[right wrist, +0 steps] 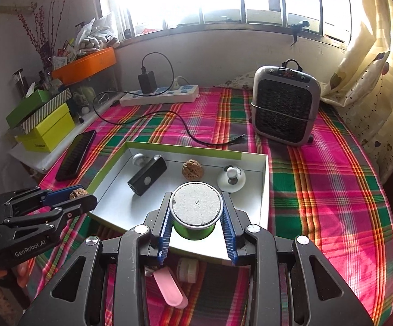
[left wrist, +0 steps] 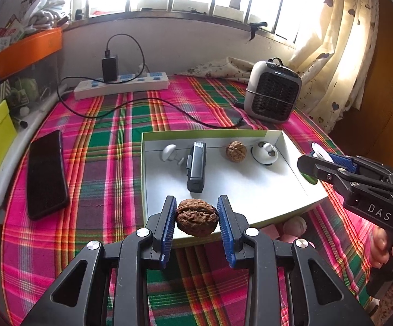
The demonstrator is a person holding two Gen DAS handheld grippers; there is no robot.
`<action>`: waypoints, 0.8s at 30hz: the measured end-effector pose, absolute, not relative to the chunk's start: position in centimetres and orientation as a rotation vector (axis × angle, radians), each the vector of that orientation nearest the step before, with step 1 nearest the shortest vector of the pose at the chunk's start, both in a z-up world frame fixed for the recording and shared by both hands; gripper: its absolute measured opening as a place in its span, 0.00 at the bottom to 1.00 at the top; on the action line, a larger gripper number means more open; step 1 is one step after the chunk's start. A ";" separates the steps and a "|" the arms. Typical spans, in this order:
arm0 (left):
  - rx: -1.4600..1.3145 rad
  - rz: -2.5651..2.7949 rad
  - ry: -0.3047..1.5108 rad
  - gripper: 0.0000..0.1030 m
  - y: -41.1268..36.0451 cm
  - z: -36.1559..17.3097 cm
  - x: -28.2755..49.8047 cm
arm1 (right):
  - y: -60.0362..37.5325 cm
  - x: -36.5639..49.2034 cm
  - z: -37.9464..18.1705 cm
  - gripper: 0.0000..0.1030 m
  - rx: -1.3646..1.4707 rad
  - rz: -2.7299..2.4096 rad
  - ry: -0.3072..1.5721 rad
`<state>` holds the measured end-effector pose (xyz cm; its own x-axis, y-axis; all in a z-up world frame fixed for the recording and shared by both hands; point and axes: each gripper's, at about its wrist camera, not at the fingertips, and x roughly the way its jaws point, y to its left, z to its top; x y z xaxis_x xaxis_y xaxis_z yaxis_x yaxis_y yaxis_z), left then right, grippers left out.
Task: Organize objects
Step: 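Carry the walnut and the green spool over the box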
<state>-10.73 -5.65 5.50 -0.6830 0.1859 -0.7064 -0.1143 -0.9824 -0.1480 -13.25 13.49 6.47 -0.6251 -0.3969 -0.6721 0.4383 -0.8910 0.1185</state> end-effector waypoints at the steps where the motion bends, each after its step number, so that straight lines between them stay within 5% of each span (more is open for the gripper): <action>1: -1.171 2.734 -0.138 0.28 -5.7 5.4 -11.0 | 13.2 -13.6 6.4 0.33 1.007 -2.465 0.078; 24: -1.275 2.683 -0.121 0.28 -5.4 2.2 -15.0 | 7.3 -20.0 2.5 0.33 1.088 -2.288 0.230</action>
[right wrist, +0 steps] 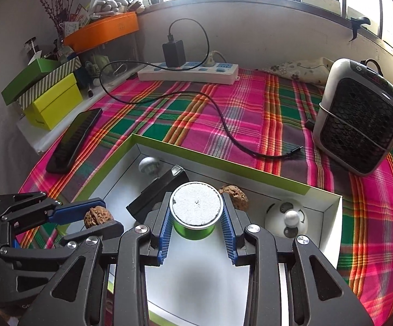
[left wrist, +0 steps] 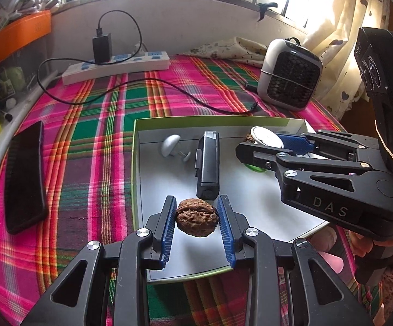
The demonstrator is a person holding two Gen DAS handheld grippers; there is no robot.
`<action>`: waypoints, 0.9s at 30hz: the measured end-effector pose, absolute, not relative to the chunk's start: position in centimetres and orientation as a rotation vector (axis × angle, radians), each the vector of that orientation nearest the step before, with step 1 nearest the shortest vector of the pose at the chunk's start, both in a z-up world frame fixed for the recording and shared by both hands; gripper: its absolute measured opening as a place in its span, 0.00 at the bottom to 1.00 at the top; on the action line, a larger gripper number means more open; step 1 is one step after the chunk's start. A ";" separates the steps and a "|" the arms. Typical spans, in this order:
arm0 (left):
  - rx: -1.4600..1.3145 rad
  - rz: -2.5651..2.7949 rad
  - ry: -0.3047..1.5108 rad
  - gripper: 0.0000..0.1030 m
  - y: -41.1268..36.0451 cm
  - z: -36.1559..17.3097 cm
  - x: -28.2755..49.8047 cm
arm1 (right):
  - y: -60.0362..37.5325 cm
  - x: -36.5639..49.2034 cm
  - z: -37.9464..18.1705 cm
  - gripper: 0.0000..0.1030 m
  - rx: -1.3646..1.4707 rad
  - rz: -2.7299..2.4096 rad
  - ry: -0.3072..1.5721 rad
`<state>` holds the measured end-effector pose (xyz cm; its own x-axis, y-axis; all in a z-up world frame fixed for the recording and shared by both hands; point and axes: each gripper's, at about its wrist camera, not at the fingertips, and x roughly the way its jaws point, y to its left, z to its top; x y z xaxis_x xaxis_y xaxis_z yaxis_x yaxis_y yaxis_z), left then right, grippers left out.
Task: Organize objects
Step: 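Carry the walnut and the green spool over the box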
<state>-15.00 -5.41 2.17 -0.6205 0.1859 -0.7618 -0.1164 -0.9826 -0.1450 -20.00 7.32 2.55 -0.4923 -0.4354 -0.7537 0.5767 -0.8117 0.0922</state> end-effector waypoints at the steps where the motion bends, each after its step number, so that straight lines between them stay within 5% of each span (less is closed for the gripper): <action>1: -1.271 2.680 -0.120 0.28 -5.3 2.1 -15.1 | 7.2 -20.2 2.3 0.33 1.095 -2.284 0.233; 27: -1.274 2.704 0.004 0.28 -4.2 1.3 -15.9 | 5.9 -21.2 0.9 0.33 1.152 -2.289 0.335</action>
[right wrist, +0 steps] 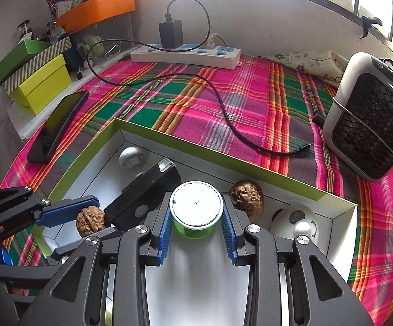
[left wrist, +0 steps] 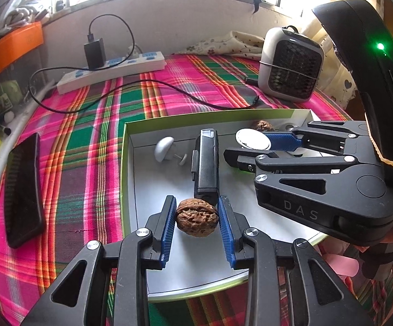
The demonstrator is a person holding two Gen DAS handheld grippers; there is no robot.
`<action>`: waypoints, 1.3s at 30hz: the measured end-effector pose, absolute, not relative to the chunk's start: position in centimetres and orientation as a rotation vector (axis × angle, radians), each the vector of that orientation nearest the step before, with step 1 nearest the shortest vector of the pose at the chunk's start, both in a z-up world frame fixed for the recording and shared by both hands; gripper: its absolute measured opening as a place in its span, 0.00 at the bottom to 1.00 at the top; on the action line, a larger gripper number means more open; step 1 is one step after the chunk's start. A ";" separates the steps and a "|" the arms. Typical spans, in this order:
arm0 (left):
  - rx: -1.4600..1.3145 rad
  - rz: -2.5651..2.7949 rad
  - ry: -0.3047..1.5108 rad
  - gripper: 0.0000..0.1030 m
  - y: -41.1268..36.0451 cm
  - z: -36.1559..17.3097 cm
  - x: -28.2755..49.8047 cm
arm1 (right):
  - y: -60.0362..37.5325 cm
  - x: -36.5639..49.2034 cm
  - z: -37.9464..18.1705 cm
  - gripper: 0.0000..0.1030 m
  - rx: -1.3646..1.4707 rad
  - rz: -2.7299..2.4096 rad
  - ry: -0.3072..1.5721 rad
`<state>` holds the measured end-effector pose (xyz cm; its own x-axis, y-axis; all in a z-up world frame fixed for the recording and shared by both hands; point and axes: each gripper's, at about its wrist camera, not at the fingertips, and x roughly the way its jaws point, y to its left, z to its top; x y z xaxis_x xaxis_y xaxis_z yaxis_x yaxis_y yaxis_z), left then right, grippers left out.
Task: Organize objects
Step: 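Carry the walnut and the green spool over the box, then lower the spool and walnut into the box and open both grippers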
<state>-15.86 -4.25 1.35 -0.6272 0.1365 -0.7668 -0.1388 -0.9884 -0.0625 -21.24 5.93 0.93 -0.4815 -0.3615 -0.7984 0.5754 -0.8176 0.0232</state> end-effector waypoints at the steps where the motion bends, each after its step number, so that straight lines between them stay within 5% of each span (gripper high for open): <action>1: -1.277 2.704 0.007 0.28 -4.2 1.3 -15.9 | 6.0 -21.3 0.9 0.33 1.153 -2.290 0.334; 18: -1.288 2.710 0.036 0.28 -4.1 1.2 -15.9 | 5.8 -21.1 1.0 0.34 1.154 -2.301 0.355; 31: -1.289 2.713 0.045 0.28 -4.0 1.1 -15.9 | 5.8 -20.9 1.1 0.49 1.145 -2.309 0.344; 39: -1.284 2.715 0.052 0.29 -4.1 1.1 -15.8 | 6.0 -21.0 1.1 0.49 1.149 -2.311 0.333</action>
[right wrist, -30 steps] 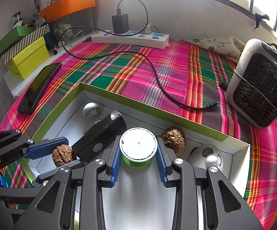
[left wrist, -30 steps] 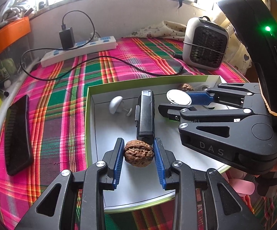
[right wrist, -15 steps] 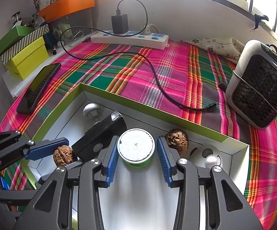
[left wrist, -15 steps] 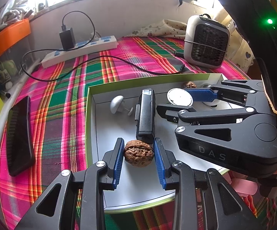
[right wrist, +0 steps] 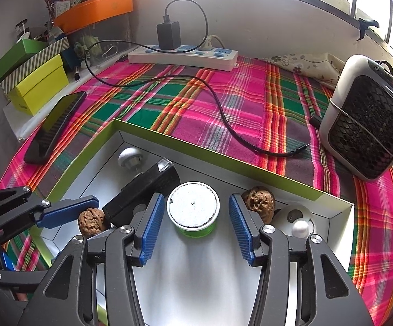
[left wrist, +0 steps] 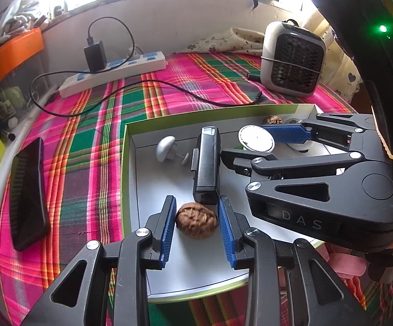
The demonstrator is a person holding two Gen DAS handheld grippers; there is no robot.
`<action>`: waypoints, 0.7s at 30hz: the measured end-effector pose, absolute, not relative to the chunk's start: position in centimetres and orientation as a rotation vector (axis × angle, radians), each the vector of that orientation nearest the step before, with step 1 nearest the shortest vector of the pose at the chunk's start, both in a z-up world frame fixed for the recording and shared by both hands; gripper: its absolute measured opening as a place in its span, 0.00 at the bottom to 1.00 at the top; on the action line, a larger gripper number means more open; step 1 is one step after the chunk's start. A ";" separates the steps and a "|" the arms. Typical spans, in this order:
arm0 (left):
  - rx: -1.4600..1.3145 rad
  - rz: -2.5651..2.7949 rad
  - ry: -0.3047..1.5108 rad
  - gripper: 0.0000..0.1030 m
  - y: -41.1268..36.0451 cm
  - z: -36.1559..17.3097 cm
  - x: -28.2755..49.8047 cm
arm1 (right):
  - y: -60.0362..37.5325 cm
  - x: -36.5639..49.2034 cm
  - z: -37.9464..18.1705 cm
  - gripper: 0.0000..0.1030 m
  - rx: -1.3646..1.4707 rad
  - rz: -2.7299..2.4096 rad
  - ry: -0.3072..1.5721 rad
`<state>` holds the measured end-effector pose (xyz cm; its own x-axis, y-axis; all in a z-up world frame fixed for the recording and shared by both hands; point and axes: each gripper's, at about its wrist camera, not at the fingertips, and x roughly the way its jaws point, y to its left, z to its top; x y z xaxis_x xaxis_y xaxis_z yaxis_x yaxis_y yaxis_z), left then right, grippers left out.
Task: Organize objects
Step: 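Lower the spool and walnut into the box and open both grippers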
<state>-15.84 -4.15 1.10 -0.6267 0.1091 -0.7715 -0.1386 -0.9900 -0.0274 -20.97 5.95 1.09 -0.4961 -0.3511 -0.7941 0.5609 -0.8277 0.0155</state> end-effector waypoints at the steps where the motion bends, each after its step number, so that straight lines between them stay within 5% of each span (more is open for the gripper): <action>1: -1.285 2.715 0.052 0.29 -4.2 1.1 -15.8 | 5.9 -21.0 1.1 0.49 1.148 -2.312 0.332; 15: -1.285 2.716 0.048 0.32 -4.1 1.3 -15.4 | 6.2 -20.6 1.4 0.51 1.138 -2.322 0.303; 17: -1.284 2.715 0.041 0.32 -4.2 1.3 -15.3 | 6.3 -20.5 1.5 0.60 1.133 -2.322 0.294; 21: -1.276 2.724 0.039 0.33 -4.1 1.4 -15.1 | 6.3 -20.1 1.7 0.61 1.125 -2.330 0.293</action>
<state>-15.08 -4.12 1.44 -0.6330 0.1093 -0.7664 -0.1311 -0.9908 -0.0330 -20.11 6.34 1.74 -0.5117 -0.3681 -0.7763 0.5488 -0.8353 0.0343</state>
